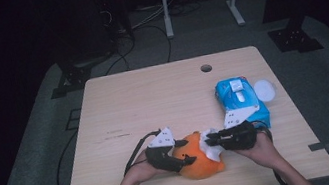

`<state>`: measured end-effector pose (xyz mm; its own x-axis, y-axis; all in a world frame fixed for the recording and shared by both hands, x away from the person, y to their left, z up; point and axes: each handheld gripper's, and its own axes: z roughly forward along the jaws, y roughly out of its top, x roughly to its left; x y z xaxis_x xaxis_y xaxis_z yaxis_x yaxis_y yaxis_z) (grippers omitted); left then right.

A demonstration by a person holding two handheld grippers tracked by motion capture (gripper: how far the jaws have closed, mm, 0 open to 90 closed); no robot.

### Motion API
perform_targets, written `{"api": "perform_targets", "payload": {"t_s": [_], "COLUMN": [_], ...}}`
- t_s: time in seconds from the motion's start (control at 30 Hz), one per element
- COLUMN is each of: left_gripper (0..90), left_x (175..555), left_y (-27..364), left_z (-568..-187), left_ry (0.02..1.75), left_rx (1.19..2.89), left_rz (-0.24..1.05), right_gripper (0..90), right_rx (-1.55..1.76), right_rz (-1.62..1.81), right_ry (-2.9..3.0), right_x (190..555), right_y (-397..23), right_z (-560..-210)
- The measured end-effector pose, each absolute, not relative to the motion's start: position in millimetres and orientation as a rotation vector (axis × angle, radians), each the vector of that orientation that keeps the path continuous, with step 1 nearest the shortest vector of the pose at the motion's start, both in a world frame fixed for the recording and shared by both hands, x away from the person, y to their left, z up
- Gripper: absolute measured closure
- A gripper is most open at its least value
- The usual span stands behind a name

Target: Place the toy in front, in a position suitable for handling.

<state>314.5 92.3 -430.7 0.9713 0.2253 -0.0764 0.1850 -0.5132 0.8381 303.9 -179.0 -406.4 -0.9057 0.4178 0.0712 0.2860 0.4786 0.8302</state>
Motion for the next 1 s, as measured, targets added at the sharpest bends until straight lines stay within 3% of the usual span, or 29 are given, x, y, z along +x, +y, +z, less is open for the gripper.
{"api": "perform_targets", "payload": {"t_s": [0.1, 0.23, 0.37, 0.6, 0.73, 0.83, 0.9, 1.0], "left_gripper": [34.5, 25.3, 32.3, 33.4, 18.8, 13.0, 13.5, 24.8], "left_x": [315, 316, 313, 312, 316, 321, 322, 317], "left_y": [93, 96, 92, 93, 95, 96, 95, 92], "left_z": [-428, -417, -422, -420, -418, -419, -422, -426], "left_ry": [0.291, 0.314, 0.299, 0.277, 0.337, 0.395, 0.403, 0.364], "left_rx": [2.126, 2.091, 2.137, 2.144, 2.110, 2.107, 2.119, 2.145], "left_rz": [0.033, 0.003, 0.056, 0.037, 0.012, 0.004, -0.019, 0.018], "right_gripper": [80.4, 80.4, 80.5, 80.5, 80.4, 80.4, 80.4, 80.4], "right_rx": [0.521, 0.476, 0.468, 0.586, 0.540, 0.492, 0.464, 0.479], "right_rz": [1.406, 1.403, 1.422, 1.404, 1.388, 1.404, 1.397, 1.400], "right_ry": [2.609, 2.644, 2.648, 2.588, 2.631, 2.663, 2.671, 2.645], "right_x": [296, 292, 293, 303, 299, 295, 293, 293], "right_y": [-165, -163, -166, -172, -172, -172, -171, -171], "right_z": [-405, -407, -405, -406, -410, -410, -409, -405]}}
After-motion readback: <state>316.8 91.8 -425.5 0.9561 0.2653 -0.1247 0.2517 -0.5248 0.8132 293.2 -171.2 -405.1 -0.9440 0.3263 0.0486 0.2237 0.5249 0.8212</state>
